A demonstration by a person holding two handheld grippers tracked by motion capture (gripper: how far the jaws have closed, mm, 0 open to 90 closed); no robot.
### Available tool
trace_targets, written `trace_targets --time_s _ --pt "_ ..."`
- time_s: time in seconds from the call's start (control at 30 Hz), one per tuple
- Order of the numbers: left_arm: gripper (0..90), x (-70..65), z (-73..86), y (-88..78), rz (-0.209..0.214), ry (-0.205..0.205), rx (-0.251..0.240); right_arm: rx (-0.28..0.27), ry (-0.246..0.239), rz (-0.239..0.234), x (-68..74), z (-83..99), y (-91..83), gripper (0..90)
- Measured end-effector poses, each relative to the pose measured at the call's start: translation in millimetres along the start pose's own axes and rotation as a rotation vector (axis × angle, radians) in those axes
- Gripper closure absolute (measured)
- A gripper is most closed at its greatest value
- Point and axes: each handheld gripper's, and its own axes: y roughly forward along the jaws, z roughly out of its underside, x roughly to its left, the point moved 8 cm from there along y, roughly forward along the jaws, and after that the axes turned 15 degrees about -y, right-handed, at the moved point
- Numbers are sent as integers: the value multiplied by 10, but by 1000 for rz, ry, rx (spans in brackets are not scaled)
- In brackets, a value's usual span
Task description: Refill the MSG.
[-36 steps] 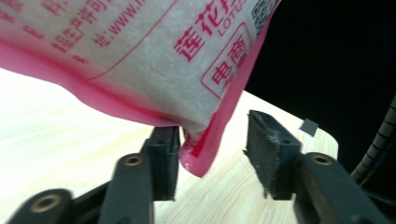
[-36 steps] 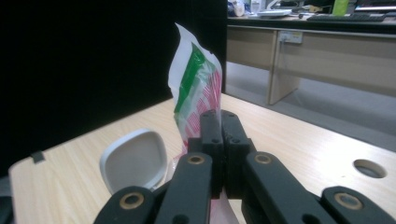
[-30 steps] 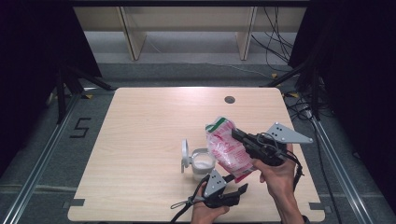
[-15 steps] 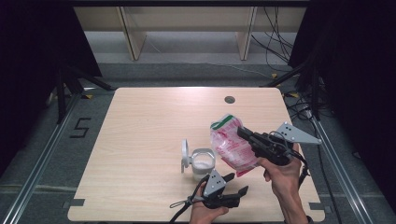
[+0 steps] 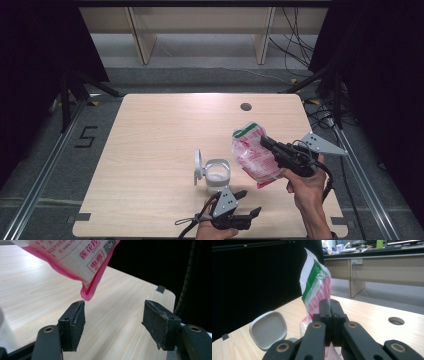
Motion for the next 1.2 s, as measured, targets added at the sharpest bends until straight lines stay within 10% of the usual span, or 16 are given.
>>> trace_targets --time_s 0.4,0.9,1.2 --pt "322 71 -45 -202 -39 57 -20 47 34 -6 -63 193 -7 900" --pt "321 161 -35 -331 -85 31 -40 61 85 2 -100 337 -23 900" --pt "314 247 -22 -438 -105 30 -42 69 25 28 -197 395 -47 900"
